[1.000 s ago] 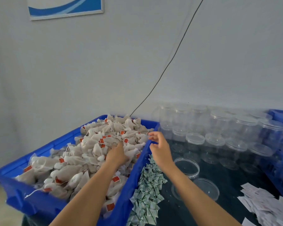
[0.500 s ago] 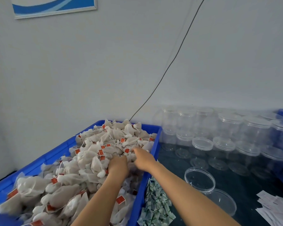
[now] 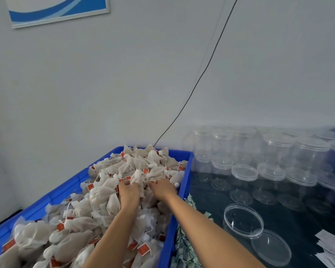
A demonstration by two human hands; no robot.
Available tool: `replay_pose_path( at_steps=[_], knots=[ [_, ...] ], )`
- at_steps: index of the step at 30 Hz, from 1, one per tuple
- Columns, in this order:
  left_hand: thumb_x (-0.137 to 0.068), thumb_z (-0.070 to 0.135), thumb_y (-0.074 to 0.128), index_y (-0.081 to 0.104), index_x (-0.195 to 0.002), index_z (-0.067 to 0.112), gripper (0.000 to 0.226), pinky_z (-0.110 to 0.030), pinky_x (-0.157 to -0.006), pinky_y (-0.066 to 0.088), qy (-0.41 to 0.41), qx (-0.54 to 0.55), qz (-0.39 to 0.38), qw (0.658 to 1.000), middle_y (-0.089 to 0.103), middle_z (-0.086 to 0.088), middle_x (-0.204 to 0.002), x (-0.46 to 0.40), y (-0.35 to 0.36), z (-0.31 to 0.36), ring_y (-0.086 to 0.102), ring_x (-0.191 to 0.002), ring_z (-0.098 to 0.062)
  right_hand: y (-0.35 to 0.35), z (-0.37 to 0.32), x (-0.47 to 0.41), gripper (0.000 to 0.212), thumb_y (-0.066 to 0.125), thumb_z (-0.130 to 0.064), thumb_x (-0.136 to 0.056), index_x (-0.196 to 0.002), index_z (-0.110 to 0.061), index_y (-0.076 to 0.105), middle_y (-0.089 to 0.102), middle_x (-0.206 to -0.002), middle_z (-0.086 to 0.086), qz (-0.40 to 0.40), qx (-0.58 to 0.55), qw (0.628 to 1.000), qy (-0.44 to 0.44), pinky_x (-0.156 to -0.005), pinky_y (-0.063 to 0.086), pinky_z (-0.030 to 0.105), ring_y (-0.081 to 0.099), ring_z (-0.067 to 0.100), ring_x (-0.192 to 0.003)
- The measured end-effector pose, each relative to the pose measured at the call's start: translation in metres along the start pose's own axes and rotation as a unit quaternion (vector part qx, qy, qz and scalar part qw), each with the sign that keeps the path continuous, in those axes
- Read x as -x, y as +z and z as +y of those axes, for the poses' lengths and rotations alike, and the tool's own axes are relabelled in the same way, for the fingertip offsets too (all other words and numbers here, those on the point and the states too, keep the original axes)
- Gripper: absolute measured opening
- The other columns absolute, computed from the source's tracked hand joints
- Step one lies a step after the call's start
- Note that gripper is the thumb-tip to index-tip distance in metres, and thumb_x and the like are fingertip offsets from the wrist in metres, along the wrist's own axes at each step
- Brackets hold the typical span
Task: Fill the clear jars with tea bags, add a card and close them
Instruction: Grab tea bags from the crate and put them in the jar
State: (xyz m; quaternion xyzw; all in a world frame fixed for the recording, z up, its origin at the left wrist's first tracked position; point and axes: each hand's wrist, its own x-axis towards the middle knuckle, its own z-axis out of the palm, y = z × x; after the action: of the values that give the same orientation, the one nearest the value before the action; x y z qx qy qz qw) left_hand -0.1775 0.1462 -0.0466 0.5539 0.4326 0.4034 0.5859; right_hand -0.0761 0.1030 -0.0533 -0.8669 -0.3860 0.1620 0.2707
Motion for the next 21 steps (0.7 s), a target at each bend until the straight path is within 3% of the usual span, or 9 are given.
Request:
replay_pose_path(
  at_steps=[2,4,7,11,13,16,19,21],
  knots=[
    [-0.093,-0.001,0.041,0.043,-0.127,0.008,0.035,-0.047,-0.074,0.054,-0.010,0.019,-0.021,1.000,0.060,-0.019,-0.106,0.001,-0.001,0.000,0.061,-0.091,-0.036,0.004,0.003,0.001,0.077,0.047,-0.059,-0.091,-0.150,-0.017,0.023,0.021,-0.155,0.020,-0.037,0.071,0.997,0.014,-0.115,0.020,0.053,0.020,0.041,-0.142],
    [-0.093,-0.003,0.037,0.042,-0.135,0.009,0.043,-0.042,-0.063,0.053,-0.009,0.018,-0.035,0.999,0.060,-0.019,-0.106,0.001,-0.001,0.000,0.062,-0.085,-0.035,0.006,0.003,0.004,0.080,0.060,-0.047,-0.087,-0.150,-0.021,0.017,0.021,-0.154,0.020,-0.043,0.096,0.994,-0.013,-0.114,0.022,0.056,0.019,0.042,-0.142],
    [-0.094,-0.007,0.036,0.037,-0.145,0.009,0.053,-0.034,-0.057,0.050,-0.015,0.017,-0.052,0.998,0.063,-0.017,-0.104,0.002,-0.001,-0.001,0.063,-0.077,-0.029,0.009,0.003,0.003,0.053,0.054,-0.029,-0.094,-0.141,-0.016,0.034,0.047,-0.141,0.015,-0.017,0.099,0.991,-0.082,-0.109,0.035,0.047,0.043,0.033,-0.131],
    [-0.094,-0.008,0.036,0.050,-0.129,0.004,0.039,-0.034,-0.059,0.047,-0.053,0.049,-0.055,0.996,0.065,-0.016,-0.093,0.004,-0.002,0.004,0.060,-0.074,-0.027,0.008,0.003,0.002,0.032,0.053,-0.013,-0.094,-0.126,-0.009,0.052,0.059,-0.126,0.012,-0.004,0.082,0.988,-0.131,-0.102,0.039,0.036,0.054,0.028,-0.118],
    [-0.093,-0.007,0.036,0.052,-0.124,0.001,0.036,-0.035,-0.063,0.049,-0.099,0.112,-0.045,0.988,0.062,-0.016,-0.090,0.003,-0.005,0.009,0.061,-0.080,-0.029,0.003,0.002,0.003,0.035,0.057,-0.018,-0.093,-0.126,-0.009,0.052,0.059,-0.126,0.009,0.049,0.018,0.989,-0.138,-0.096,0.039,0.026,0.054,0.024,-0.118],
    [-0.087,-0.005,0.044,0.052,-0.105,0.001,0.021,-0.032,-0.059,0.047,-0.147,0.193,-0.059,0.968,0.058,-0.015,-0.084,0.007,-0.010,0.019,0.058,-0.071,-0.025,-0.013,0.005,0.007,0.038,0.060,-0.021,-0.092,-0.127,-0.009,0.052,0.059,-0.124,0.005,0.095,-0.162,0.972,-0.144,-0.083,0.037,0.009,0.055,0.016,-0.113],
    [-0.086,0.016,0.058,0.056,-0.095,0.011,0.011,-0.032,-0.060,0.047,-0.147,0.233,-0.102,0.956,0.064,-0.009,-0.078,0.011,-0.013,0.028,0.060,-0.068,-0.021,-0.033,0.009,0.016,0.039,0.064,-0.017,-0.091,-0.128,-0.013,0.052,0.056,-0.117,-0.003,0.083,-0.282,0.945,-0.140,-0.091,0.044,0.019,0.051,0.014,-0.111],
    [-0.085,0.029,0.065,0.060,-0.101,0.017,0.021,-0.032,-0.059,0.047,-0.134,0.221,-0.126,0.958,0.066,-0.006,-0.076,0.015,-0.013,0.032,0.060,-0.065,-0.019,-0.050,0.011,0.023,0.022,0.065,-0.015,-0.090,-0.111,-0.015,0.057,0.057,-0.101,-0.004,0.090,-0.314,0.933,-0.149,-0.081,0.044,0.020,0.054,0.015,-0.099]
  ],
)
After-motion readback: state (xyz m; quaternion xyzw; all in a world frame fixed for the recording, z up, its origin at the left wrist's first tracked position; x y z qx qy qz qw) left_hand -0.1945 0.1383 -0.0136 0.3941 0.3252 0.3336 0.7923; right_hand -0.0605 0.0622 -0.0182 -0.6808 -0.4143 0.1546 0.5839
